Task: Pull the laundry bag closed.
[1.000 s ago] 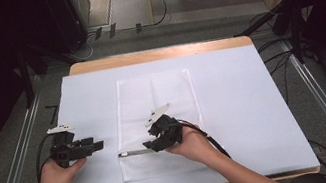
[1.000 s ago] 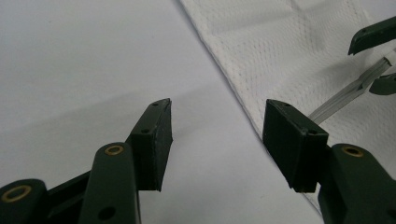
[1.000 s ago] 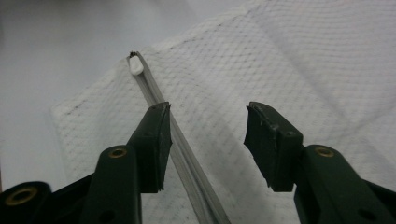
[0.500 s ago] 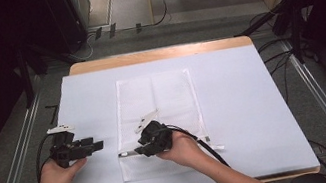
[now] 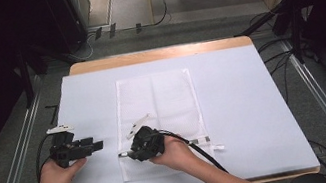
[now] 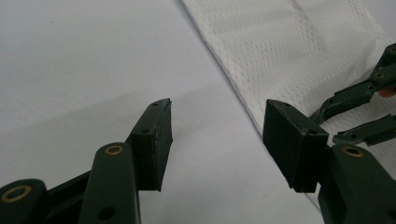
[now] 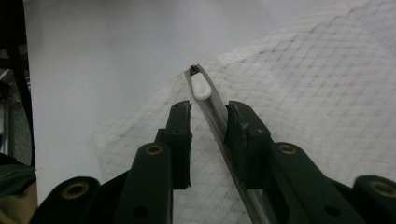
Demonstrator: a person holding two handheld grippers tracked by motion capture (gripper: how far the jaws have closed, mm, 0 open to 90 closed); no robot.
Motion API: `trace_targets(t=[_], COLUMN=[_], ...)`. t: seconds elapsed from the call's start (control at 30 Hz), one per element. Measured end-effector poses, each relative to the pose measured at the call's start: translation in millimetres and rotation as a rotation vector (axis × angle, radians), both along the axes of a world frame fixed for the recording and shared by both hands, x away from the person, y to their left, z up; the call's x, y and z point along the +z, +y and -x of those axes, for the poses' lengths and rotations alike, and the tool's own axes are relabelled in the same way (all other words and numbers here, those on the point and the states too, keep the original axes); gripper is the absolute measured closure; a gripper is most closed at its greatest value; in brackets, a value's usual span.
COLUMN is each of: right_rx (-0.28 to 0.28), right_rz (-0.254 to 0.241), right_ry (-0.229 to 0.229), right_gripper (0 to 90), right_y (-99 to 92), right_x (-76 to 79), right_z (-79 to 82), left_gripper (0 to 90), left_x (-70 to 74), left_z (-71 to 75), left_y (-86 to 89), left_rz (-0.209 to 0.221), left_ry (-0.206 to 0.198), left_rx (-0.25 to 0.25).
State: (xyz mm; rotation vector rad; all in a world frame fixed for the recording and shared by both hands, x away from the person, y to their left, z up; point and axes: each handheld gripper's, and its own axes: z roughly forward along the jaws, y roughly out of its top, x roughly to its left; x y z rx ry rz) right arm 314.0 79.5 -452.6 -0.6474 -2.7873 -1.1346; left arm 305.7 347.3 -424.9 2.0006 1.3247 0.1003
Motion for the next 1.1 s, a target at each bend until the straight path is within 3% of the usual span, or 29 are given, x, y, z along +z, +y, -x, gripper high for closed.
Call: trace_targets(t=[0.2, 1.1], right_rx=[-0.001, 0.006], right_rz=[0.021, 0.029], right_ry=[0.035, 0.017], right_gripper=[80.4, 81.7], right_y=[7.6, 36.8], right_x=[-4.0, -6.2], right_z=[0.1, -2.8], left_gripper=[43.1, 44.0], left_x=[0.2, 0.3], left_z=[0.2, 0.4], left_y=[0.7, 0.9], left_rz=[0.003, 0.006], left_ry=[0.0, -0.003], left_rx=[0.004, -0.001])
